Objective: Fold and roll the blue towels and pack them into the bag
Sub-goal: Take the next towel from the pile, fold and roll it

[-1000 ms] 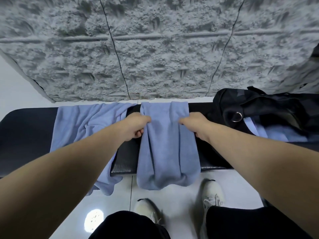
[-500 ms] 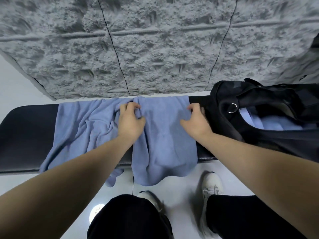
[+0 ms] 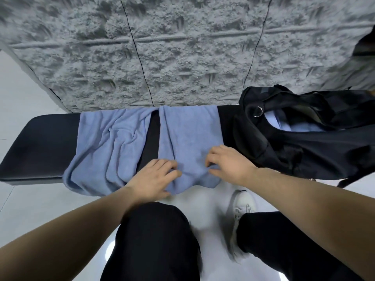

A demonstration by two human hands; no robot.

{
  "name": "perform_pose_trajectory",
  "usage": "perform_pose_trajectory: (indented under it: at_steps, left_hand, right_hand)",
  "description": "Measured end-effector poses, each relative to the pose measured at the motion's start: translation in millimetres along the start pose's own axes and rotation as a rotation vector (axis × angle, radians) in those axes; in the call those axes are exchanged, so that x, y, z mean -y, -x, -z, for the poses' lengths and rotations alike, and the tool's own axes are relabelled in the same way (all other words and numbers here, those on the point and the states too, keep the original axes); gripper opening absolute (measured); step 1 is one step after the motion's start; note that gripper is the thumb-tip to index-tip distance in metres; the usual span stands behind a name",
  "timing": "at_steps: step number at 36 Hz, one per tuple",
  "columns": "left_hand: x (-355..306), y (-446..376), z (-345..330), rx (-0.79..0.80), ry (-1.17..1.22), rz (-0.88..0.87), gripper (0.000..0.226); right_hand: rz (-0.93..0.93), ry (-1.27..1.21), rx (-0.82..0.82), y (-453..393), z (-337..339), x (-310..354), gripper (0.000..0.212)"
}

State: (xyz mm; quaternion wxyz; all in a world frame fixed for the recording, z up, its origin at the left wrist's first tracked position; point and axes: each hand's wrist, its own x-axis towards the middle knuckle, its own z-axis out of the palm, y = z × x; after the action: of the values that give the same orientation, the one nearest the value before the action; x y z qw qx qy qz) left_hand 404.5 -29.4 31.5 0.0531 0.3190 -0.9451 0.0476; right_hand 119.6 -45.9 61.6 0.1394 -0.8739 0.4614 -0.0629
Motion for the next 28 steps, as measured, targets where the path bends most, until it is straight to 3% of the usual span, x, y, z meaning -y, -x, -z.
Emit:
perform_pose_trajectory:
  at_steps: [4, 9, 16, 20, 24, 27, 28]
  left_hand:
    - [-4, -2, -2, -0.099, 0.016, 0.108, 0.038]
    - [-5, -11, 7, -0.076, 0.124, 0.162, 0.017]
    - [-5, -25, 17, -0.068, 0.546, 0.483, 0.026]
    - [-11, -38, 27, -0.202, 0.768, 0.661, 0.046]
    - [-17, -56, 38, -0.324, 0.767, 0.744, 0.042]
    - [-21, -67, 50, -0.29, 0.758, 0.781, 0.035]
    - [-21, -69, 53, -0.287, 0.776, 0.778, 0.032]
  right_hand:
    - [-0.143, -0.17, 0.025, -4, 3, 4, 0.01]
    - [-0.339, -0.429, -0.035, 1, 14, 9, 0.004]
    - [-0.421, -0.61, -0.136, -3, 26, 18, 0.018]
    - [-0.452, -0.688, -0.158, -7, 31, 27, 0.035]
    - [-0.447, -0.569, -0.105, -10, 36, 33, 0.027]
    - [-0.444, -0.377, -0.041, -11, 37, 35, 0.011]
    - [-0.445, -0.336, -0.019, -10, 37, 37, 0.019]
